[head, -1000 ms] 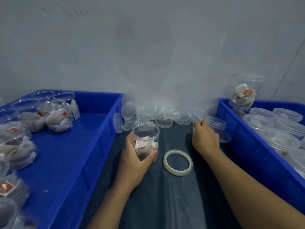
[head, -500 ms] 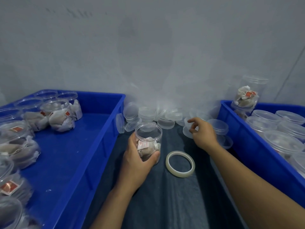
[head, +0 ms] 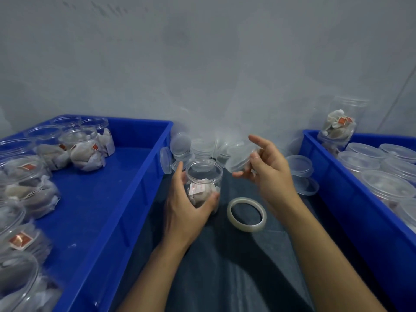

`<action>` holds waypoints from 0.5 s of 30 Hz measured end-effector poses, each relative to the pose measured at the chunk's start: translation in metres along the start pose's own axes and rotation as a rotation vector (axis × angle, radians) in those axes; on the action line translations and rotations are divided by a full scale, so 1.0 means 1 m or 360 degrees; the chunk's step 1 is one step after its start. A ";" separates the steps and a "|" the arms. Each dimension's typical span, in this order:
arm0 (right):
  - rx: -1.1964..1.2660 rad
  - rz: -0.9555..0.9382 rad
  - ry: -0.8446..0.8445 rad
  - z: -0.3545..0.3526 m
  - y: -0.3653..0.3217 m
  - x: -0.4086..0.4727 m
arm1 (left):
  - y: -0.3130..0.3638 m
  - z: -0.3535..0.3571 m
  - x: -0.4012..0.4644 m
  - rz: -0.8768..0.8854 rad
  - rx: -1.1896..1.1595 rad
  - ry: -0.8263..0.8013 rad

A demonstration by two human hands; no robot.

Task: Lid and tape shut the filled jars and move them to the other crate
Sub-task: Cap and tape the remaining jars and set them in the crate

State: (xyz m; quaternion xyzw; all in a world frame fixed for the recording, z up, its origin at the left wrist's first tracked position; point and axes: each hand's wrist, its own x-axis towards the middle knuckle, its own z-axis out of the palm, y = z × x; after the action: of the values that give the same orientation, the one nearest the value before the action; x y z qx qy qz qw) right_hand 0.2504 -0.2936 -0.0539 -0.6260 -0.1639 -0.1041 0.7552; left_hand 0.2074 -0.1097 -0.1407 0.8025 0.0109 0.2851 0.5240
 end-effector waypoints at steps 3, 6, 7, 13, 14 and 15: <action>0.0637 0.0176 -0.0080 0.010 -0.003 -0.018 | 0.003 0.001 -0.001 0.0021 0.0006 0.0015; 0.0894 0.0281 -0.0079 0.015 0.004 -0.032 | 0.008 0.002 -0.005 0.0086 0.0071 -0.0012; 0.0918 0.0307 -0.0070 0.015 0.008 -0.036 | 0.011 0.003 -0.006 0.0114 0.0105 -0.0009; 0.0616 0.0404 -0.0129 0.013 0.028 -0.046 | 0.018 0.006 -0.007 0.0087 -0.0100 -0.0019; 0.0546 0.0393 -0.0129 0.013 0.029 -0.045 | 0.018 0.005 -0.007 0.0060 -0.0151 -0.0025; 0.0469 0.0377 -0.0129 0.012 0.030 -0.045 | 0.019 0.005 -0.007 0.0042 -0.0178 -0.0020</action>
State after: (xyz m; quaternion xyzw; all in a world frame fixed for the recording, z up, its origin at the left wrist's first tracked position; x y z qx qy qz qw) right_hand 0.2182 -0.2778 -0.0959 -0.5272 -0.1329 0.0360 0.8385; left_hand 0.1986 -0.1252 -0.1294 0.7738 -0.0190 0.2870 0.5643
